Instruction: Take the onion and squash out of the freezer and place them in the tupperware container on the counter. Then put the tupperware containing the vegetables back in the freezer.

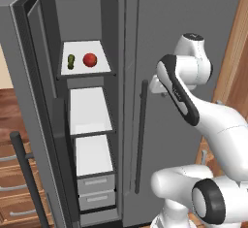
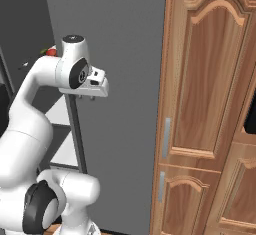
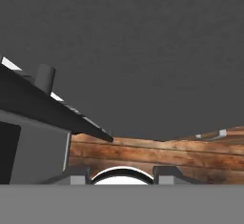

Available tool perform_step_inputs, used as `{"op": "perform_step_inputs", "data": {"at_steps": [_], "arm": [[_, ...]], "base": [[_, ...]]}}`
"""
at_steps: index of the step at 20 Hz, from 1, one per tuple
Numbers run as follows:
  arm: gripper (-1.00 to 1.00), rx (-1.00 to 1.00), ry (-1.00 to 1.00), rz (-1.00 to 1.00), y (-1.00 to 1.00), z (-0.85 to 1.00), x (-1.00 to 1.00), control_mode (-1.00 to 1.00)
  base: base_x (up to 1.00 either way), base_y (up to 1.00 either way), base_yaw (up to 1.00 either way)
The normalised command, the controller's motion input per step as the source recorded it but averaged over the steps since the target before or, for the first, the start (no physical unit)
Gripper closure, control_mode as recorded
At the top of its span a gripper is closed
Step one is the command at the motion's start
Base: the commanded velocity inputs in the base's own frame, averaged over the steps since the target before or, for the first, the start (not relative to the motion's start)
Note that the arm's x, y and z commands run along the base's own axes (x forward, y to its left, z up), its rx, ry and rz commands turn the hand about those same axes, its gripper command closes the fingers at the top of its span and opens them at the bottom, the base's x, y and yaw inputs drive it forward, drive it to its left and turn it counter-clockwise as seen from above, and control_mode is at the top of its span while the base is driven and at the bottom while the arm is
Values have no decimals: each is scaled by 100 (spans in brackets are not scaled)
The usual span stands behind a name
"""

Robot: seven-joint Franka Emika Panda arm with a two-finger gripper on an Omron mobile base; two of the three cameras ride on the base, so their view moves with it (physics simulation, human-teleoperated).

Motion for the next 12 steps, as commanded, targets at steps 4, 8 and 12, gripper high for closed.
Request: {"op": "perform_step_inputs", "data": {"at_steps": [4,8,12], "arm": [[-100,0,-6,0,0,0,-31,-100],[-100,1,-25,0,0,1,-65,-100],[-100,0,-24,0,0,1,-60,-100]], "base": [[0,0,0],[0,0,0],[0,0,0]]}}
